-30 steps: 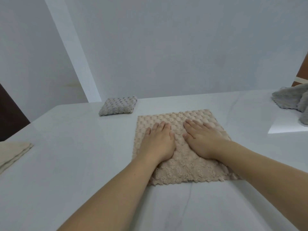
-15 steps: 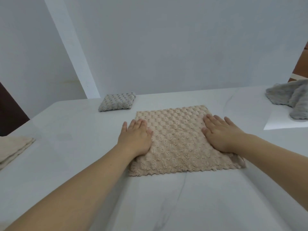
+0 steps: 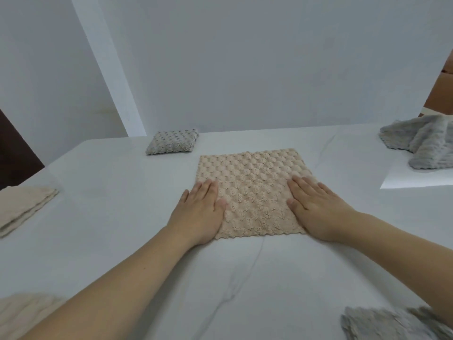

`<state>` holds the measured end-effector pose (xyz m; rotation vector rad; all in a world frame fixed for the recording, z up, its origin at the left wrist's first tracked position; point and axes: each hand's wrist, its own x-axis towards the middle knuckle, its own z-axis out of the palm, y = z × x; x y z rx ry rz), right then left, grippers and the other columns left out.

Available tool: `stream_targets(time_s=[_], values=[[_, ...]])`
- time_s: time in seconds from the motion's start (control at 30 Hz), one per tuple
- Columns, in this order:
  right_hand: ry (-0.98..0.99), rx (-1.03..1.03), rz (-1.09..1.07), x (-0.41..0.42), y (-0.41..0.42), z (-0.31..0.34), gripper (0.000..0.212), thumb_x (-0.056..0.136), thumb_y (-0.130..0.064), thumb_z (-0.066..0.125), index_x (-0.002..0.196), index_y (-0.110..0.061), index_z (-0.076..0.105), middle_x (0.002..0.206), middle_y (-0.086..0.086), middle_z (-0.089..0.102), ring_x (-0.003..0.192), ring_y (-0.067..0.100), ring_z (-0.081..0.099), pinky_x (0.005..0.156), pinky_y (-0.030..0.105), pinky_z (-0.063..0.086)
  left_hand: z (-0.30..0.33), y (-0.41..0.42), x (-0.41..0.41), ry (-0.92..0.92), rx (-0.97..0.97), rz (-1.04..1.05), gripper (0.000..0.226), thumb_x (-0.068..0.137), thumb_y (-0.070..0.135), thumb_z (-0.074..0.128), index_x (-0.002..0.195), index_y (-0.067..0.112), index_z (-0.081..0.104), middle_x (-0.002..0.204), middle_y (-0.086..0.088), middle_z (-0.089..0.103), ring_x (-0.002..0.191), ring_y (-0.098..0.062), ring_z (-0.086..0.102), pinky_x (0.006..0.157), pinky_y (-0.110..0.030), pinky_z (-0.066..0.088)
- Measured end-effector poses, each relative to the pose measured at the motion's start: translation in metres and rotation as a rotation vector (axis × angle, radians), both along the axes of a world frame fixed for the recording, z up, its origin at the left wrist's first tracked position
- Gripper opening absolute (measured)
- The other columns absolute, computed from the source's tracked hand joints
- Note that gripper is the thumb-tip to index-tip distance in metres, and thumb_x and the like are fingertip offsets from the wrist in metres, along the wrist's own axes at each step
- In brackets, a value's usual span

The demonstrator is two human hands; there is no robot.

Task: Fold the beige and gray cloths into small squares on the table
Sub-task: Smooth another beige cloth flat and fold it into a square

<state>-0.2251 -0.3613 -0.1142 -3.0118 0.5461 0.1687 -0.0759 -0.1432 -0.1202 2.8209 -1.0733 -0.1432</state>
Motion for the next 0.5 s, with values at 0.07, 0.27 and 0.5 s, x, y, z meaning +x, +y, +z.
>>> stream_targets(time_s=[0.07, 0.27, 0.5], values=[[0.087, 0.014, -0.011, -0.003, -0.008, 0.004, 0.062, 0.101, -0.046, 0.004, 0.153, -0.017, -0.013, 0.160, -0.001, -0.017, 0.147, 0.014, -0.015, 0.120, 0.035, -0.005, 0.004, 0.010, 0.001, 0.021, 0.027, 0.012, 0.059, 0.103, 0.043, 0.011, 0.156, 0.020, -0.002, 0.163, 0.005, -0.008, 0.149, -0.013, -0.009, 0.121, -0.038, -0.006], [-0.029, 0.048, 0.052, 0.046, -0.016, 0.031, 0.059, 0.104, -0.041, 0.014, 0.154, -0.013, 0.003, 0.162, 0.004, -0.002, 0.149, 0.017, -0.002, 0.120, 0.036, 0.000, 0.032, -0.012, 0.032, -0.028, -0.074, 0.005, 0.057, 0.104, 0.032, 0.020, 0.154, 0.008, 0.012, 0.161, -0.009, 0.018, 0.147, -0.022, 0.016, 0.121, -0.040, 0.012], [-0.108, 0.056, 0.071, 0.128, -0.024, 0.021, 0.055, 0.105, -0.038, 0.015, 0.155, -0.018, 0.005, 0.162, 0.001, -0.001, 0.149, 0.017, 0.000, 0.121, 0.039, 0.002, 0.031, -0.100, 0.069, 0.018, -0.162, -0.159, 0.055, 0.105, 0.034, 0.021, 0.155, 0.012, 0.012, 0.163, -0.005, 0.011, 0.150, -0.018, 0.008, 0.122, -0.035, 0.007]])
